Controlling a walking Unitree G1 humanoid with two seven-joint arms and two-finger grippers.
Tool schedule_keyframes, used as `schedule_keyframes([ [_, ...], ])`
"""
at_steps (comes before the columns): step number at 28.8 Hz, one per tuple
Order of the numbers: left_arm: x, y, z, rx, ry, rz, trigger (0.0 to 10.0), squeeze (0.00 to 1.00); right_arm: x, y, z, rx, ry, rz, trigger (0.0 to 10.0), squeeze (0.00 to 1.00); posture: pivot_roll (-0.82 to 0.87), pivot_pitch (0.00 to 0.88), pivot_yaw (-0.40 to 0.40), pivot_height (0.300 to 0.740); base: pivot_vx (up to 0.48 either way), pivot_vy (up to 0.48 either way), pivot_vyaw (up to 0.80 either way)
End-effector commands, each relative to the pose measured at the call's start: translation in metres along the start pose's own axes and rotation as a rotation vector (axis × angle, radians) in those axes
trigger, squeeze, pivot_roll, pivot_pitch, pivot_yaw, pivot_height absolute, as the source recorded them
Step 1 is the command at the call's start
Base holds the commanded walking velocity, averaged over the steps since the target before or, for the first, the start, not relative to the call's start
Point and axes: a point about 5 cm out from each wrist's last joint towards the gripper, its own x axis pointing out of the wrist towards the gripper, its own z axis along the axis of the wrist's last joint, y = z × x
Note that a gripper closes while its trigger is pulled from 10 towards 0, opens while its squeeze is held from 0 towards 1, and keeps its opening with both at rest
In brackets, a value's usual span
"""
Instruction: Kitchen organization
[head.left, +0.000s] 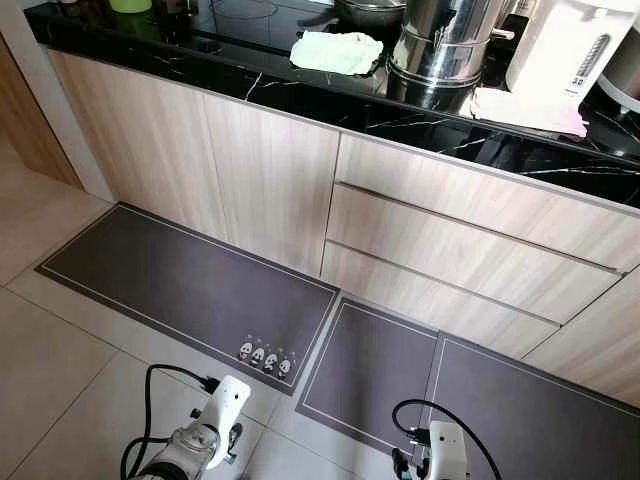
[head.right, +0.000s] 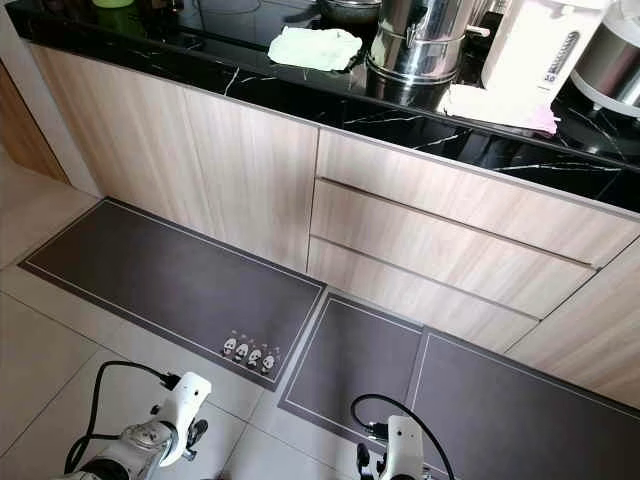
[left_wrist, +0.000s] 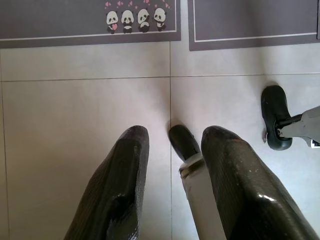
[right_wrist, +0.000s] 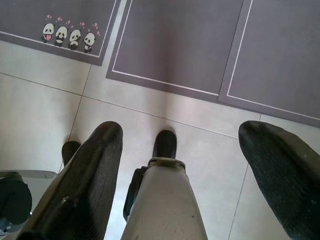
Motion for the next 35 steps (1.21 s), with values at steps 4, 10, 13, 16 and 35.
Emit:
schedule_keyframes([
  [4,0.001,0.002,0.003,-0.187,-0.02,0.044,10.0,0.0,-0.012,-0.025,-0.029,0.24,-0.003,-0.117,10.0,0.0,0.15,0.113,-0.115,0.74,0.0,0.0,0.0],
  [10,0.001,0.002,0.003,-0.187,-0.02,0.044,10.0,0.0,-0.012,-0.025,-0.03,0.237,0.008,-0.134,10.0,0.0,0.0,0.0,0.0,0.74,0.0,0.0,0.0],
  [13,0.003,-0.016,0.012,-0.084,-0.029,-0.052,10.0,0.0,-0.011,-0.023,-0.027,0.273,-0.001,-0.138,10.0,0.0,0.08,0.141,-0.092,0.74,0.0,0.0,0.0],
  [16,0.003,-0.017,0.012,-0.075,-0.029,-0.06,10.0,0.0,-0.011,-0.023,-0.026,0.279,-0.005,-0.136,10.0,0.0,0.07,0.143,-0.09,0.74,0.0,0.0,0.0],
  [35,0.003,-0.016,0.011,-0.079,-0.027,-0.056,10.0,0.0,-0.01,-0.022,-0.026,0.28,-0.006,-0.132,10.0,0.0,0.08,0.139,-0.09,0.74,0.0,0.0,0.0],
])
